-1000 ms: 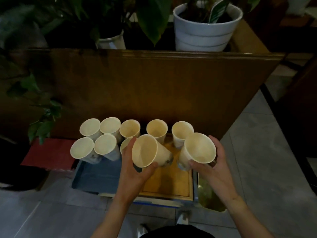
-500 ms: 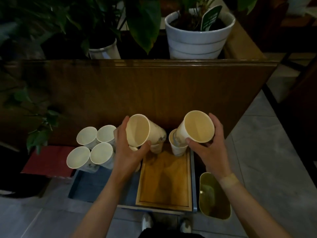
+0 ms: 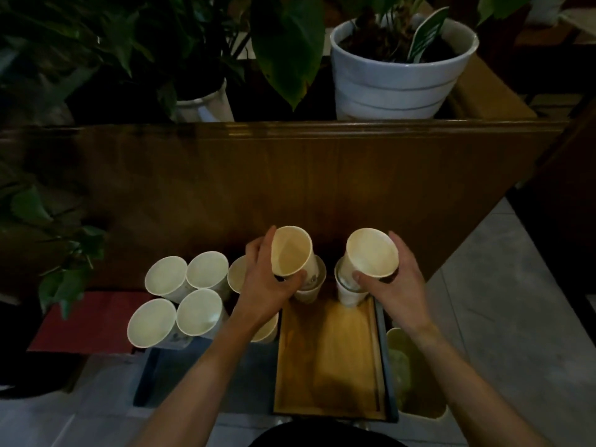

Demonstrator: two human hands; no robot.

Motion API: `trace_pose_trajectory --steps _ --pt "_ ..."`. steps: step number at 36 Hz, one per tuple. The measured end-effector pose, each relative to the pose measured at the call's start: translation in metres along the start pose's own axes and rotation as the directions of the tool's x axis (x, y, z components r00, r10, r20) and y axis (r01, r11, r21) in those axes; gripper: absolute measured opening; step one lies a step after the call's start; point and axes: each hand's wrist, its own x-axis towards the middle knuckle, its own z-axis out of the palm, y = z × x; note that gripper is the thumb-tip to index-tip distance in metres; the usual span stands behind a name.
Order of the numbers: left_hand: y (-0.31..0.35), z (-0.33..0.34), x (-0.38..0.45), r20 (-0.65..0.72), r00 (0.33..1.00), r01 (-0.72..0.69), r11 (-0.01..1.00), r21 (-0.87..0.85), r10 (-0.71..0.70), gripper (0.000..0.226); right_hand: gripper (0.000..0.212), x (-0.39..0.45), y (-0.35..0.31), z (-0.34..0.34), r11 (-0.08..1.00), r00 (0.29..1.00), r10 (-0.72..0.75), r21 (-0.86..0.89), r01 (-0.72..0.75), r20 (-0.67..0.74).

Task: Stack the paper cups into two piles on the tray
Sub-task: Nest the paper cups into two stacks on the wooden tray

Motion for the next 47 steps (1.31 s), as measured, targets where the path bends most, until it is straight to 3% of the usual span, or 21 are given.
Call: trace_pose_trajectory --steps 14,34,47 --pt "-0.019 0.028 0.006 0.13 0.991 -0.044 0.989 0.143 0.026 0.102 0.1 0.001 0.026 0.023 0.994 0.997 0.061 -0.096 -0.056 0.052" --pt "-0.032 0.056 0.005 0.221 0.975 -0.047 0.954 0.295 -0.02 0.098 0.103 0.008 0.056 0.037 0.988 0.976 0.15 -0.062 -0.142 0.155" --pt "-0.035 0.055 0.005 0.22 0.975 -0.048 0.958 0.284 -0.016 0.098 0.107 0.002 0.058 0.033 0.988 0.967 0.152 -0.053 -0.144 0.204"
